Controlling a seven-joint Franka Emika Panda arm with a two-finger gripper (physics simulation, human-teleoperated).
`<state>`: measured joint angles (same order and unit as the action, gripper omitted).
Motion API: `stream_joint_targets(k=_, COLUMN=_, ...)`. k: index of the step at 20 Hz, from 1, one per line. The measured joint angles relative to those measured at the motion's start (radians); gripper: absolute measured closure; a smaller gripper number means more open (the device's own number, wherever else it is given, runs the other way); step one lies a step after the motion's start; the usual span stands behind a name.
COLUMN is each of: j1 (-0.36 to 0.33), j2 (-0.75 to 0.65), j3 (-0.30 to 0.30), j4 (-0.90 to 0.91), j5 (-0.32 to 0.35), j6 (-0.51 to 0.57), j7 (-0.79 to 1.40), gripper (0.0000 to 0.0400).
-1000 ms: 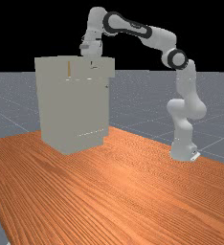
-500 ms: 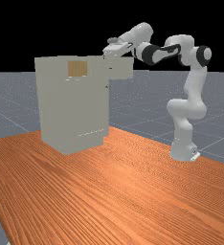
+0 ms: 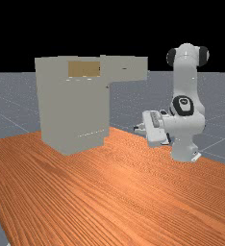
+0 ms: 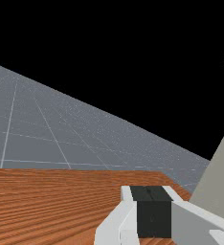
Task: Open the drawer
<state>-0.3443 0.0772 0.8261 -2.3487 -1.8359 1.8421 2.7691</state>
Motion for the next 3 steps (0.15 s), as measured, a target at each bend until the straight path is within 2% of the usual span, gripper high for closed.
stream_joint_targets(k=1, j1=0.006, j2=0.023, j3=0.027, j4=0.008, j5=0.019, j6=-0.006, j7=-0.007, gripper=0.0399)
stream_joint_targets(k=3, j1=0.016, j2=0.041, j3=0.039, j4=0.012, j5=0.069, j6=0.044, j7=-0.051, gripper=0.04)
